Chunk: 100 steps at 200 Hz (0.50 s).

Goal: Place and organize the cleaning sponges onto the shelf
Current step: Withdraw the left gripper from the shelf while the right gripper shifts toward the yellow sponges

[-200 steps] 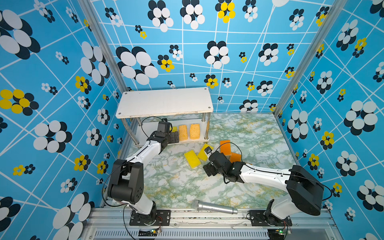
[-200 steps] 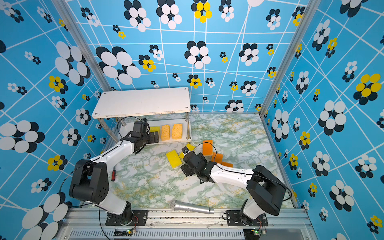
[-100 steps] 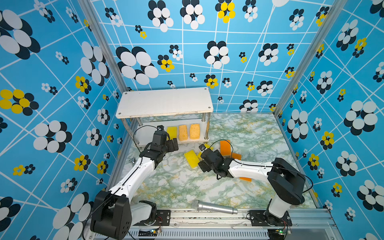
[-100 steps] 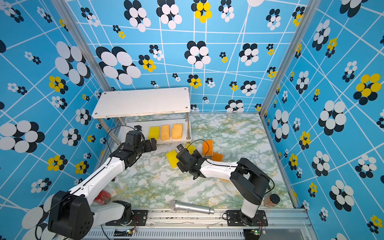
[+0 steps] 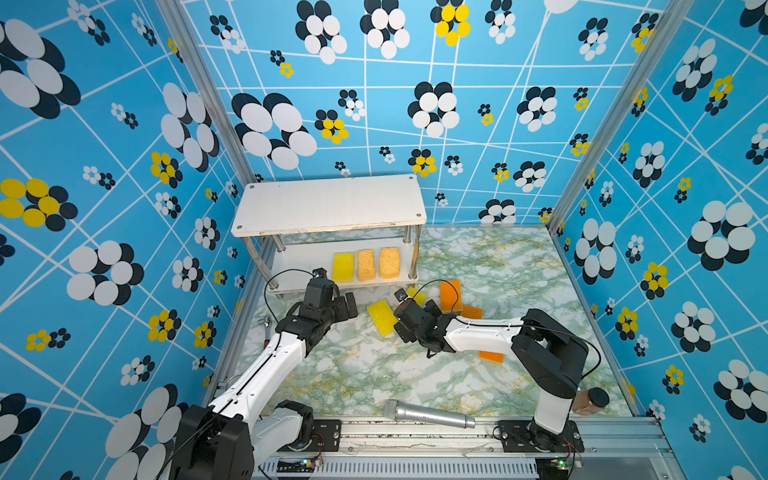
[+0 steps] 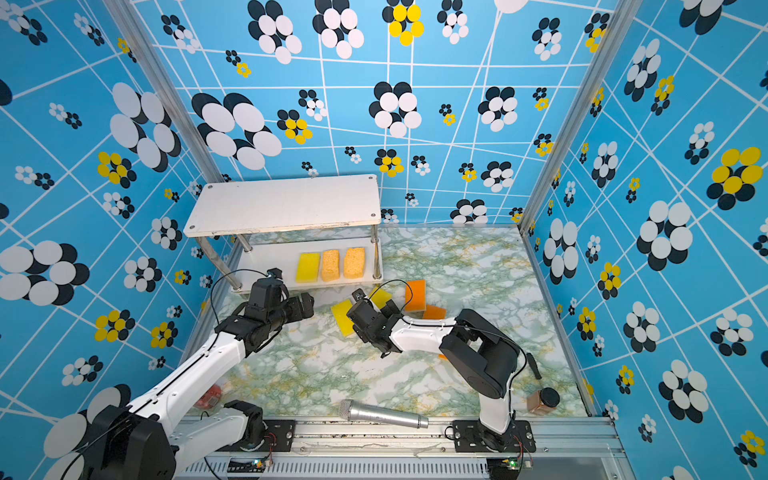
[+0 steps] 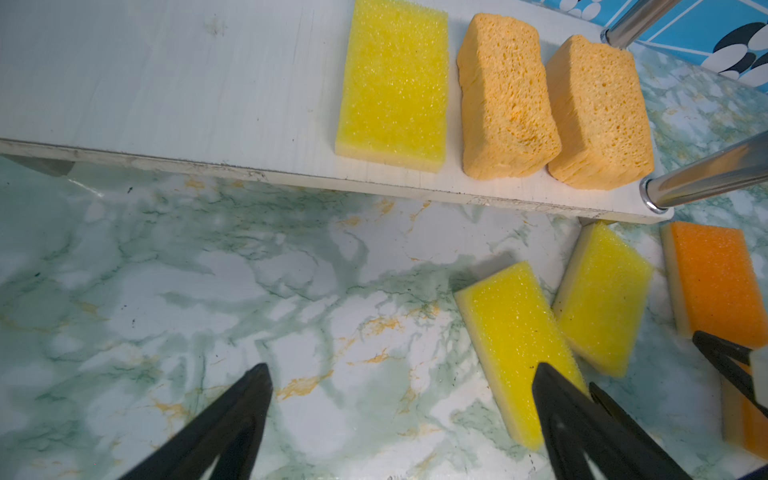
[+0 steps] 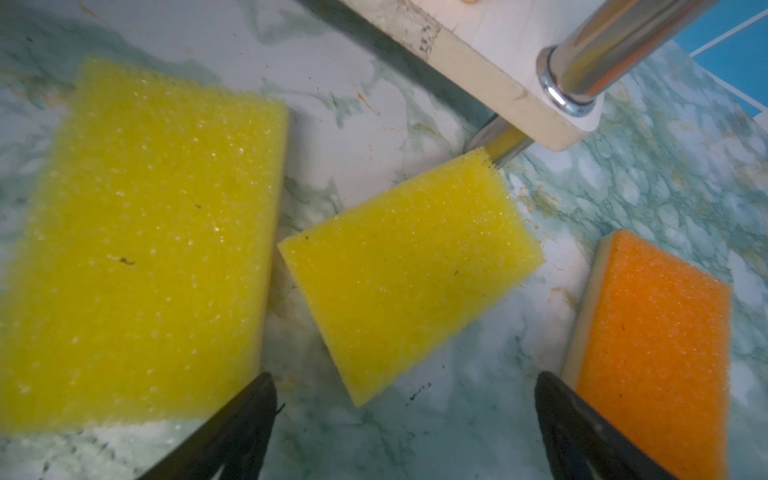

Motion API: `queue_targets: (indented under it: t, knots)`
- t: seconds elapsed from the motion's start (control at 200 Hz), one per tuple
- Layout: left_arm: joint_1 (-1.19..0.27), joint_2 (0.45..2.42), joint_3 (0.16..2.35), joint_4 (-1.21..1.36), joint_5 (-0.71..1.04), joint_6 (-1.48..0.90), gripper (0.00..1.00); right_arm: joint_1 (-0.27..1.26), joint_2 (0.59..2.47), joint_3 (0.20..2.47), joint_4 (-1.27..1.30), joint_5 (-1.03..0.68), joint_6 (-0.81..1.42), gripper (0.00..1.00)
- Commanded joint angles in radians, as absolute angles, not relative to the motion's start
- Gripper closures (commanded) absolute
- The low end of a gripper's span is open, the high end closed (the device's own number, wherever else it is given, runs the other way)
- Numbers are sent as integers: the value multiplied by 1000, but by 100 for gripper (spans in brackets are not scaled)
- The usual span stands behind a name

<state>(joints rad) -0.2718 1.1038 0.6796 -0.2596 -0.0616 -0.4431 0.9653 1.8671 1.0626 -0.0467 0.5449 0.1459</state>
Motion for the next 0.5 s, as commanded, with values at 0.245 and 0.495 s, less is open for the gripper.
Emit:
queue_targets:
  t: [0.245,0.495]
  knots:
    - [-286,1088,646,-273,-60,-493,1,1011,1917,1118,-48,563,144,1]
    - [-289,1089,627,-274,-39,-507,1,1049,1934,1137,-27,548,136,1]
